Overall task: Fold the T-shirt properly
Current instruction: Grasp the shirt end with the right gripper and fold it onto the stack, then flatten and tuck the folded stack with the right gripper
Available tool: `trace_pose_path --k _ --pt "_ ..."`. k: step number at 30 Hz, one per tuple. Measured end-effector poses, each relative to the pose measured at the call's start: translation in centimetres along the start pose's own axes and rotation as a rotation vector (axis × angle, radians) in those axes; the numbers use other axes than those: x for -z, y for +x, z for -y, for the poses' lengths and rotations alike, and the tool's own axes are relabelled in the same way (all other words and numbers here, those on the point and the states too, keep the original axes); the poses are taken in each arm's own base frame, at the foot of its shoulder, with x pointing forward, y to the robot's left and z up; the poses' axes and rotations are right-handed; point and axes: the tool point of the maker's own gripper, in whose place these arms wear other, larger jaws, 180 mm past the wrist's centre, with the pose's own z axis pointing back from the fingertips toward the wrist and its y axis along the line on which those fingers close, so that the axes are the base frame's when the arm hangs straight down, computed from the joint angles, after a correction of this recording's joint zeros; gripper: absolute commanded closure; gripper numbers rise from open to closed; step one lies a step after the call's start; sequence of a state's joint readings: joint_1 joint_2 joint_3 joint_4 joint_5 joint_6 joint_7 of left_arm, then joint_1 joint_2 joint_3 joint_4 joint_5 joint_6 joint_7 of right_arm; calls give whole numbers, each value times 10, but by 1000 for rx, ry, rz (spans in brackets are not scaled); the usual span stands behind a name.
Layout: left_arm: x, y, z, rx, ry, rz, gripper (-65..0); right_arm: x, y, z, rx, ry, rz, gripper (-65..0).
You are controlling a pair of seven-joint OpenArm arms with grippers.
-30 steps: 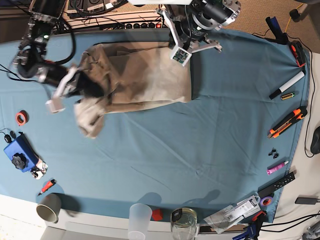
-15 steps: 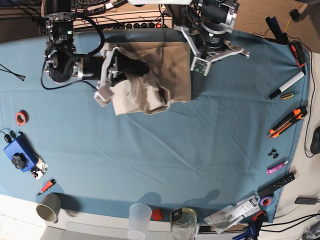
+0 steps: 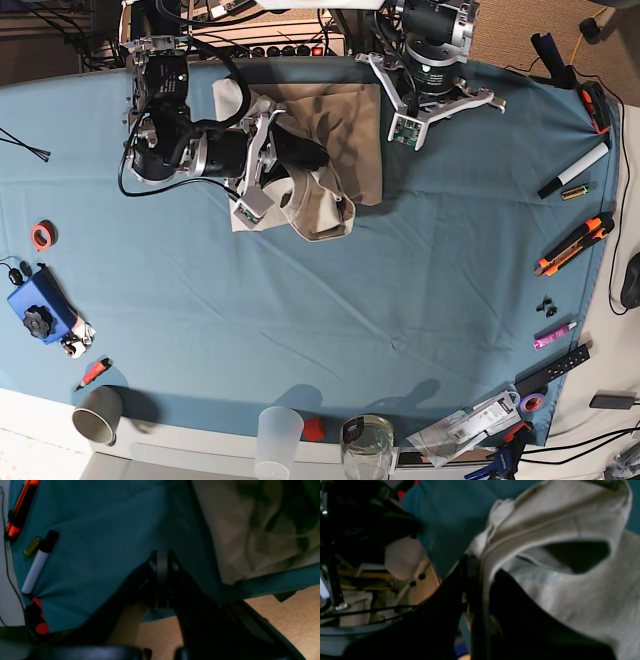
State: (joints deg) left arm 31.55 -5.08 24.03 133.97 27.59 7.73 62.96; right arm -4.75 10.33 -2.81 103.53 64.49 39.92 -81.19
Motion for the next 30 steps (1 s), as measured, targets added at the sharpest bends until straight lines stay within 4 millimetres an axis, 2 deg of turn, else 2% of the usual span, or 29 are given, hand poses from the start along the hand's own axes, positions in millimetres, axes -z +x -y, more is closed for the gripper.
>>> trace_pose_path --k 2,5,7,11,14,18,27,30 --pt "0 0 0 0 -1 0 0 0 0 0 0 -1 -1 -5" --pt "0 0 0 0 0 1 0 0 0 0 -1 -1 -1 -158" --pt "0 0 0 0 0 0 0 -1 1 -1 1 8 7 -198" --pt "-1 -2 -2 9 15 -3 0 -1 18 -27 18 147 95 -198" --pt "-4 -12 -16 45 99 -39 0 -6 38 -50 32 278 191 -198" --pt "-8 -18 -34 12 206 -56 0 -4 38 -49 20 271 180 -198" --pt "-8 -19 -34 11 205 -63 0 -4 40 -50 11 270 180 -198" --pt "-8 -19 -34 11 205 -64 0 -9 51 -52 -38 258 193 -198"
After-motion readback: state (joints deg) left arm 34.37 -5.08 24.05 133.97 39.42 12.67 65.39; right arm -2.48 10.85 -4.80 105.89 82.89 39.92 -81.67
